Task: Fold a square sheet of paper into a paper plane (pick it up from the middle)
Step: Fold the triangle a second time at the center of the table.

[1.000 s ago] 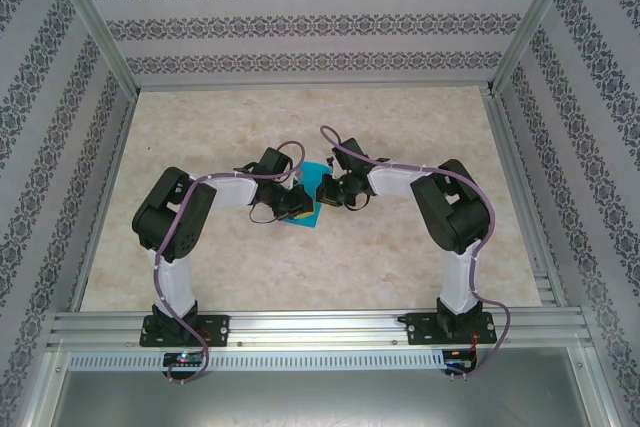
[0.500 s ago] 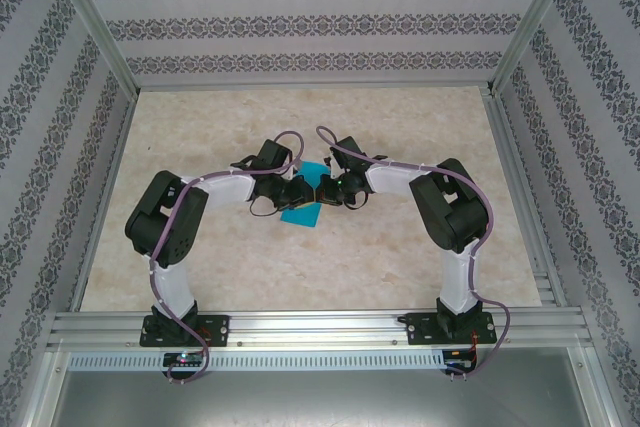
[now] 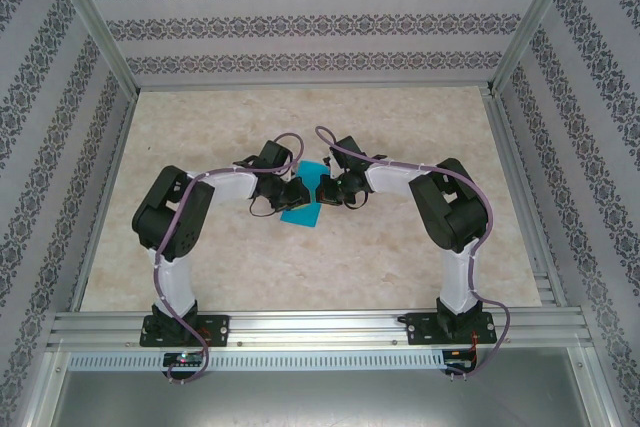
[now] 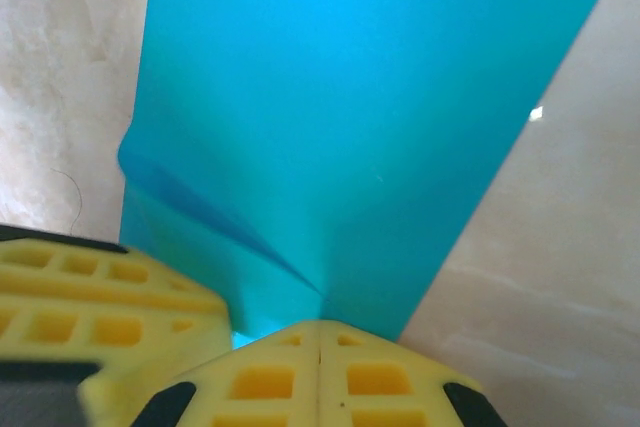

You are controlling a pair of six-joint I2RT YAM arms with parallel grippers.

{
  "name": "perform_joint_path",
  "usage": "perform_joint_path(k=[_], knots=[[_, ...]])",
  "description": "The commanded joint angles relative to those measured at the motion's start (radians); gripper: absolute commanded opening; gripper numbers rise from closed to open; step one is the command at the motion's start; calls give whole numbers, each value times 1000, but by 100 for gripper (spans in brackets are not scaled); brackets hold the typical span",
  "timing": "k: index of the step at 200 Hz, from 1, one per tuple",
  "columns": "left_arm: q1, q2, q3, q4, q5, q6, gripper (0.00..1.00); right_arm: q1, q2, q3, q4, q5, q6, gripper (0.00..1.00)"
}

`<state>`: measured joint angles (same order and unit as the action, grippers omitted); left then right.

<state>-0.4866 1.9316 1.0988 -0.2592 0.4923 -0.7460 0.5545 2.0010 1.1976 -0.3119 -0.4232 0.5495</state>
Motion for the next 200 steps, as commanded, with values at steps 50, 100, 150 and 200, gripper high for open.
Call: perform_joint_path(k=[50,100,150,200], knots=[[11,-4,41,-94,-48,69,18,-4,94,-29,-159,127,-68,5],[12,-20,105,-128,-99,133,19,-8,102,-28,-179,139,-86,5],[26,50,113,-146,-118,128,17,-12,110,-39,-199,153,-98,5],[62,58,90,-143,-109,142,17,-21,116,-45,-224,177,-124,6]])
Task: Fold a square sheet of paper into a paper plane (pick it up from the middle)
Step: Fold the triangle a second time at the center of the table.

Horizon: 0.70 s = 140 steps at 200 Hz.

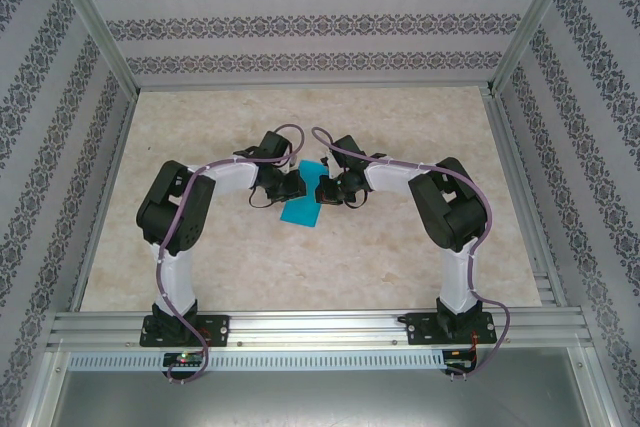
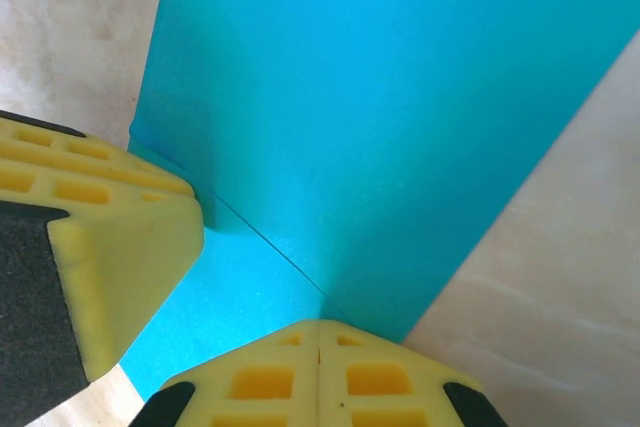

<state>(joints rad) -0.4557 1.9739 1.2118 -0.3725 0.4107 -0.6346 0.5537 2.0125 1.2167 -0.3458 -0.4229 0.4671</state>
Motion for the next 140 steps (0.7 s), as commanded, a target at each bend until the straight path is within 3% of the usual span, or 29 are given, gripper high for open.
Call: perform_joint_path(k=[1,140], knots=[[32,16,-24,-29,-27,30,17,-21,104,-64,-190,177,-42,6],[88,61,70,-113,-120,54,17,-34,120,-78,-221,271,-83,6]])
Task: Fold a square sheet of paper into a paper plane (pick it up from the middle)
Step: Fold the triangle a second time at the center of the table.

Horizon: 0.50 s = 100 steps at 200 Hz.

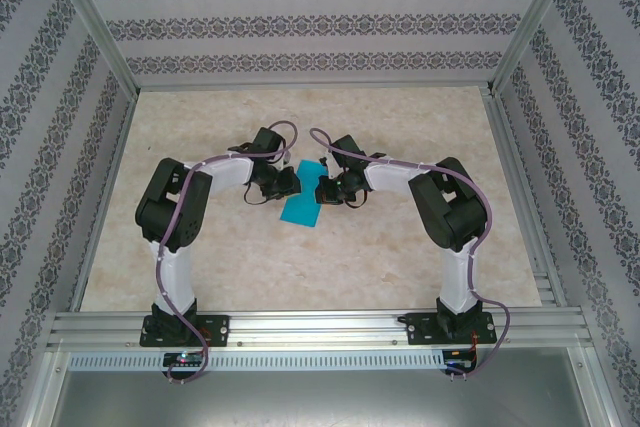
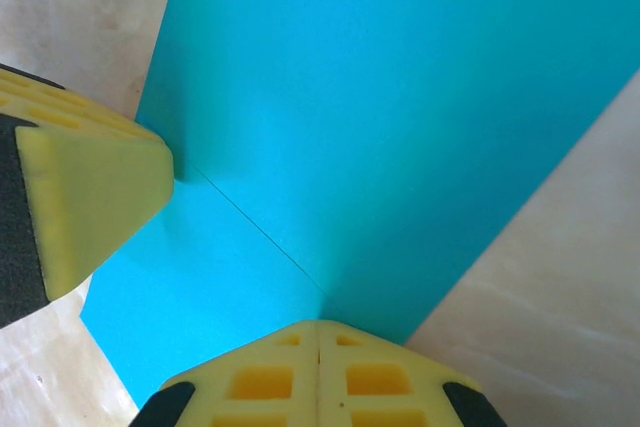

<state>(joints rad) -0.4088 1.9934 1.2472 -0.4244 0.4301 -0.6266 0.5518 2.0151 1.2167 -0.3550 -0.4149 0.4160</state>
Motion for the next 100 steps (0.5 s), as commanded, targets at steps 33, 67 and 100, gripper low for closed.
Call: perform_joint_path(k=[33,67,100], knots=[[55,53,72,-89,-160,73,17,-32,119,-82,-208,262,-31,6],[63,52,89,-64,-117,74,17,-32,123,-81,-205,255,-29,6],[61,-1,61,-6,-61,70,17,-32,123,-82,-203,251,-26,6]])
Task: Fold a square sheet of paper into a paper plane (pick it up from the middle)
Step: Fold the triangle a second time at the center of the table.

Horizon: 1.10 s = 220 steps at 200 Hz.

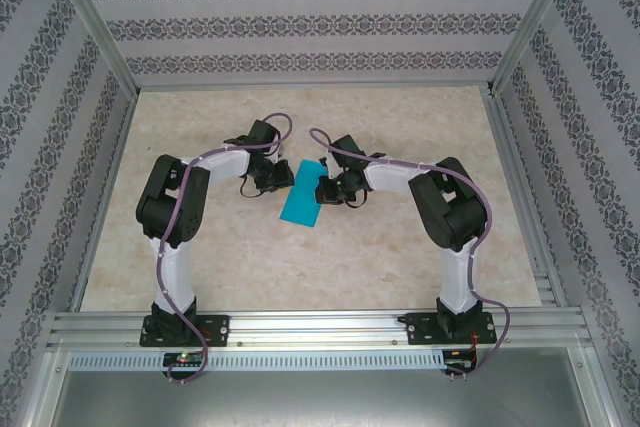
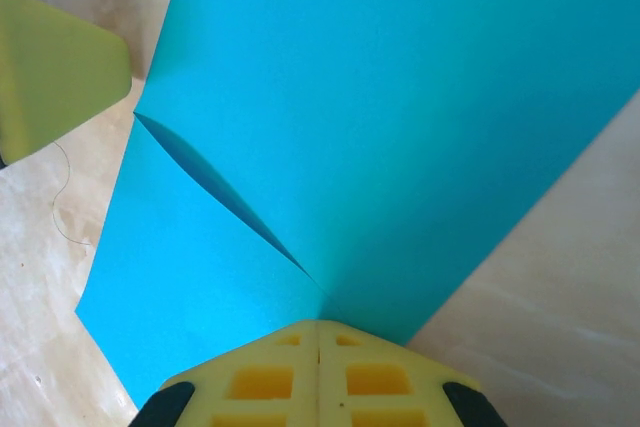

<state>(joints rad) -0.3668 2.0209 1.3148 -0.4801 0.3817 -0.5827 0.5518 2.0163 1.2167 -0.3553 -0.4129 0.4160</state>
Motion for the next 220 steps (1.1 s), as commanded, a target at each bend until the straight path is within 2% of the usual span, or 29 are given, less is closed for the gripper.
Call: perform_joint_path(k=[1,37,74,133,184,220], knots=[[19,-32,-8,52,-13,26,17,-32,122,-81,-202,250,-26,6],[6,-145,-113,174,58,2,13,-32,125,-78,-197,235,-25,6],[-33,-128,-170,230,126,-28,9,-31,125,-80,-187,216,-24,6],[-52,-51,-154,231,108,-28,7,-35,116,-81,-172,179,-29,6],[-53,-23,-126,212,46,-9,7,-40,104,-80,-161,161,-33,6],[-53,-11,-160,163,48,2,5,-47,-1,-57,-128,34,-20,7]])
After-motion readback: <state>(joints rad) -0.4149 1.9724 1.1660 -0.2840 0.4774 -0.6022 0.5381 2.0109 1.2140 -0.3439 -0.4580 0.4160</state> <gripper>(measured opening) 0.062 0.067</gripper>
